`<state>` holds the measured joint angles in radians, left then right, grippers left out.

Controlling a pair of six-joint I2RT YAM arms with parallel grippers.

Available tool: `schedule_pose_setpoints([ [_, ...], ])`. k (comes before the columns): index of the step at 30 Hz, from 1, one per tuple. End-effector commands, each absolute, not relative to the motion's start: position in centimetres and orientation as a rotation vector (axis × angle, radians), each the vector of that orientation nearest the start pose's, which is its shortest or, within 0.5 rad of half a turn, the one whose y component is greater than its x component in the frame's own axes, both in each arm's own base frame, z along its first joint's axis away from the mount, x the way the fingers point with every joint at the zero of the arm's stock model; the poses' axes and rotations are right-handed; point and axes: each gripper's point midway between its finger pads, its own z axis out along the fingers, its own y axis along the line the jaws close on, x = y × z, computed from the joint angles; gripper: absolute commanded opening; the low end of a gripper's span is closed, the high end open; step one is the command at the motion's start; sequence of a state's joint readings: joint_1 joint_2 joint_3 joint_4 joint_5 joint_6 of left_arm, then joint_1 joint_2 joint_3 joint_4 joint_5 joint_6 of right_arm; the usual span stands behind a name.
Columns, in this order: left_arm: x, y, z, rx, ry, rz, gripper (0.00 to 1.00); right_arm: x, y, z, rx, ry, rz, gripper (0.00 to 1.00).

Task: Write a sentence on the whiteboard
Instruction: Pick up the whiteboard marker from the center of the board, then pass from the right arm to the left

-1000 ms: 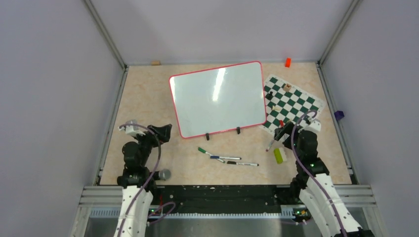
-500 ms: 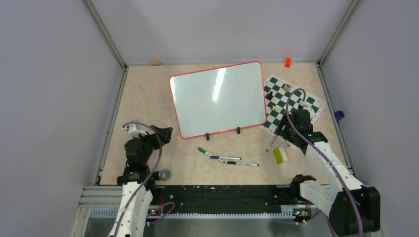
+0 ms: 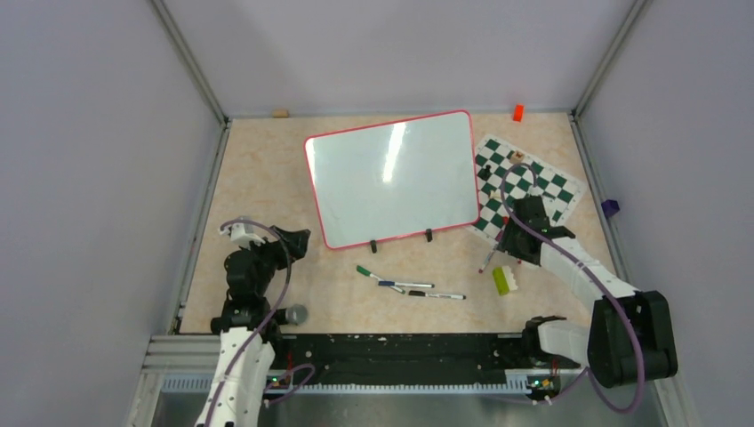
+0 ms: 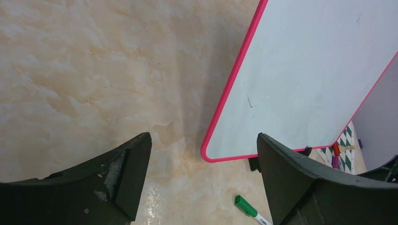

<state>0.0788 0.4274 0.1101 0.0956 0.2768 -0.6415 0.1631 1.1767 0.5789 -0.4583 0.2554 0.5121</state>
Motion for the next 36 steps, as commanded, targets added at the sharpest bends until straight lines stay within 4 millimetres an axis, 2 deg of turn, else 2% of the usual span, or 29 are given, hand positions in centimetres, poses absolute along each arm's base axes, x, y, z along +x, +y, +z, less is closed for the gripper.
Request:
schedule_pose_setpoints([
  [1, 26.2, -5.4, 13.4, -0.421, 1.731, -0.668, 0.87, 27.7, 0.6, 6.6, 0.51, 2.398, -0.155, 0.54],
  [6, 26.2, -5.5, 13.4, -0.417, 1.732, -0.673, 0.85, 28.1, 0.0, 6.3, 0.505, 2.416, -0.191, 0.53],
  [10, 26.3, -5.5, 13.2, -0.422, 1.739, -0.672, 0.84, 28.5, 0.5, 4.3, 0.51, 2.496, -0.13, 0.47],
  [15, 26.3, -5.5, 13.1, -0.425, 1.741, -0.67, 0.84, 28.9, 1.3, 2.4, 0.51, 2.568, -0.082, 0.31],
  [16, 26.3, -5.4, 13.1, -0.426, 1.742, -0.67, 0.84, 29.0, 1.3, 2.2, 0.516, 2.572, -0.08, 0.22],
  [17, 26.3, -5.4, 13.1, -0.426, 1.743, -0.669, 0.84, 29.1, 1.3, 2.3, 0.521, 2.571, -0.077, 0.07],
  [18, 26.3, -5.5, 13.1, -0.423, 1.744, -0.672, 0.84, 29.1, 1.3, 2.5, 0.527, 2.564, -0.074, 0.0],
  [20, 26.3, -5.6, 13.1, -0.413, 1.745, -0.678, 0.84, 29.3, 1.1, 3.6, 0.537, 2.521, -0.071, 0.0],
  [25, 26.3, -6.0, 13.2, -0.391, 1.749, -0.696, 0.83, 29.8, 0.8, 8.0, 0.514, 2.419, -0.057, 0.0],
  [28, 26.2, -6.5, 13.5, -0.36, 1.74, -0.719, 0.83, 30.0, 1.6, 10.1, 0.477, 2.407, 0.01, 0.0],
  [31, 25.7, -8.1, 14.7, -0.248, 1.694, -0.807, 0.83, 30.2, 4.2, 11.9, 0.377, 2.415, 0.19, 0.0],
  [34, 24.5, -10.5, 16.2, -0.096, 1.608, -0.937, 0.83, 29.5, 8.9, 13.6, 0.206, 2.433, 0.507, 0.0],
  [36, 23.2, -12.6, 17.2, 0.026, 1.549, -1.029, 0.83, 28.6, 11.4, 14.6, 0.121, 2.439, 0.65, 0.0],
])
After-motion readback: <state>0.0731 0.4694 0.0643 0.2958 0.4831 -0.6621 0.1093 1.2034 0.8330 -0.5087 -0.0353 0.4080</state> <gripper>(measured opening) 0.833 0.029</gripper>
